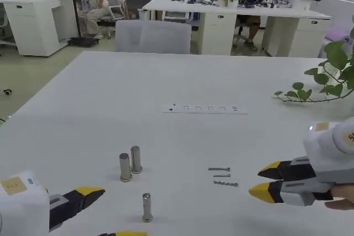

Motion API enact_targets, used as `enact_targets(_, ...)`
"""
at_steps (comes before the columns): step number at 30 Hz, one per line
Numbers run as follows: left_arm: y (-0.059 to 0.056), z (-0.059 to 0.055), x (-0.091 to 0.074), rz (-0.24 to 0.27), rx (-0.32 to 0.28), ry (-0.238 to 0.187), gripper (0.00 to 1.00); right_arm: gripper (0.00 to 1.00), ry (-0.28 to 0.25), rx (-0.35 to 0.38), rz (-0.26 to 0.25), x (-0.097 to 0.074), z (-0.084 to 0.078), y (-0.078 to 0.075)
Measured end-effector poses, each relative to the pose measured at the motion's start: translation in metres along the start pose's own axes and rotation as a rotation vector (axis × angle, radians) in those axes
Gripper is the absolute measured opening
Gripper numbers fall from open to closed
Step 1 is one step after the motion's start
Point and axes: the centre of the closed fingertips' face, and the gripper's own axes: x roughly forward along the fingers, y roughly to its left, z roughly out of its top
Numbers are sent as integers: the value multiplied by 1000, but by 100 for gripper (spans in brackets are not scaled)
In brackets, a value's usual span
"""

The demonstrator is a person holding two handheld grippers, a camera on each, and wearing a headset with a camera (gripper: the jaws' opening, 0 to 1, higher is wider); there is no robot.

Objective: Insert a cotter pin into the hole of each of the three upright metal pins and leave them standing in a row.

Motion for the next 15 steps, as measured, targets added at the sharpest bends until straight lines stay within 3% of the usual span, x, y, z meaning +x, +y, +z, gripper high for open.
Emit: enact_targets(15,4,1,-1,43,5,-6,74,23,33,-26,48,31,6,-17)
